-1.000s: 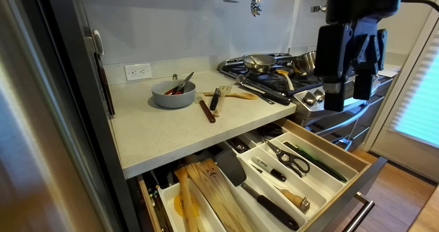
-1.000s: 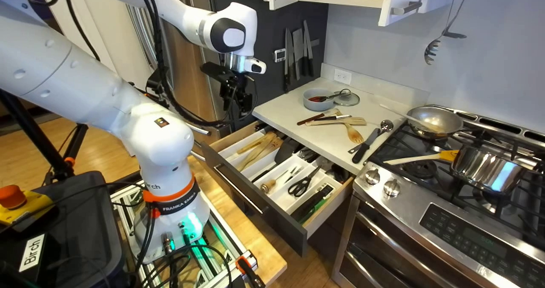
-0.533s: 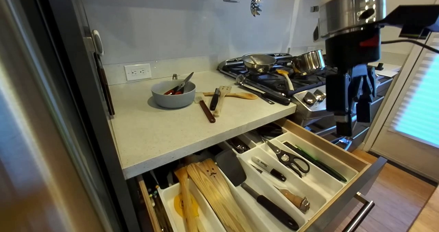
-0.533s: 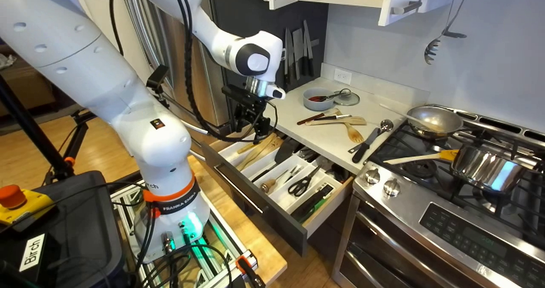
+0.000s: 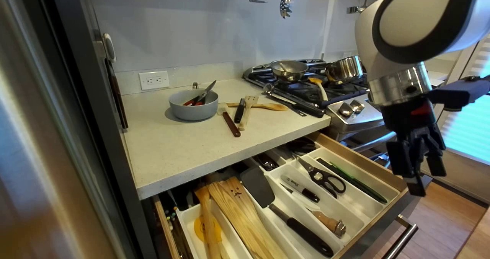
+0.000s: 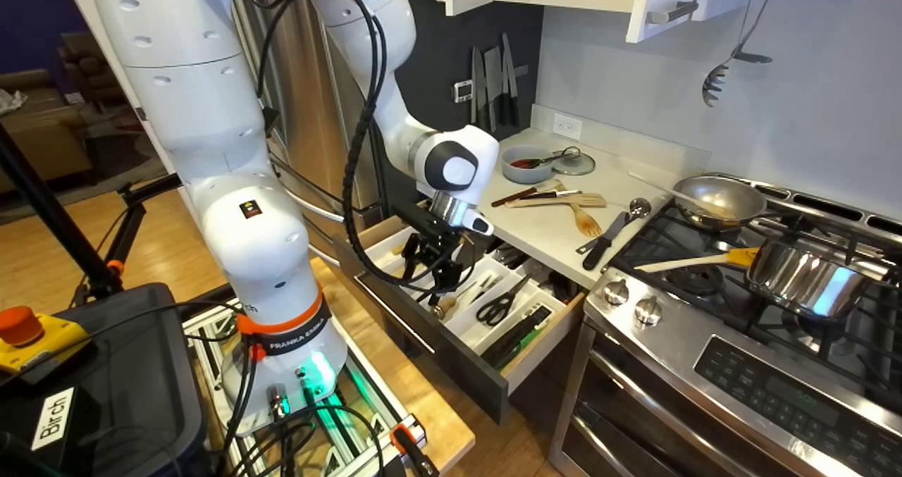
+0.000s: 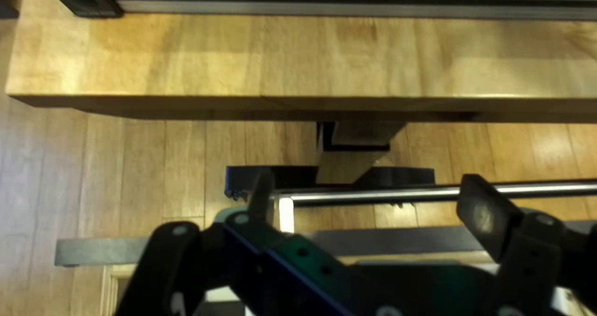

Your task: Close the open drawer fully

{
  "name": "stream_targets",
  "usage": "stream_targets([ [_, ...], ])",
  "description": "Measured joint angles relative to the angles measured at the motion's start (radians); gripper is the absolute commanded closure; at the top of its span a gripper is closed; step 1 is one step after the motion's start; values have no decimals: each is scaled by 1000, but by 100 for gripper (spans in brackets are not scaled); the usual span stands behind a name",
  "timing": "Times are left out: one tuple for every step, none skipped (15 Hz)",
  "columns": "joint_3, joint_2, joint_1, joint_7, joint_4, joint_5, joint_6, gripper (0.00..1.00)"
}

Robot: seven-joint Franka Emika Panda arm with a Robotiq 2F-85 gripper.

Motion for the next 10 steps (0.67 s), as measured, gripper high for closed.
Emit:
stream_targets([
  [-1, 24, -2, 9, 2, -10, 1, 0],
  [-1, 31, -1, 8, 8, -8, 1, 0],
  [0, 29, 0, 8, 13, -8, 1, 0],
  [0, 25, 1, 8, 15, -8, 1, 0],
  [0, 21, 1, 8, 15, -8, 1, 0],
  [0, 21, 1, 14, 16, -13, 1, 0],
  [0, 25, 3, 17, 17, -15, 10, 0],
  [2, 36, 4, 17, 17, -15, 30, 0],
  [3, 55, 5, 14, 15, -15, 50, 0],
  [6, 81, 7, 5, 13, -15, 73, 0],
])
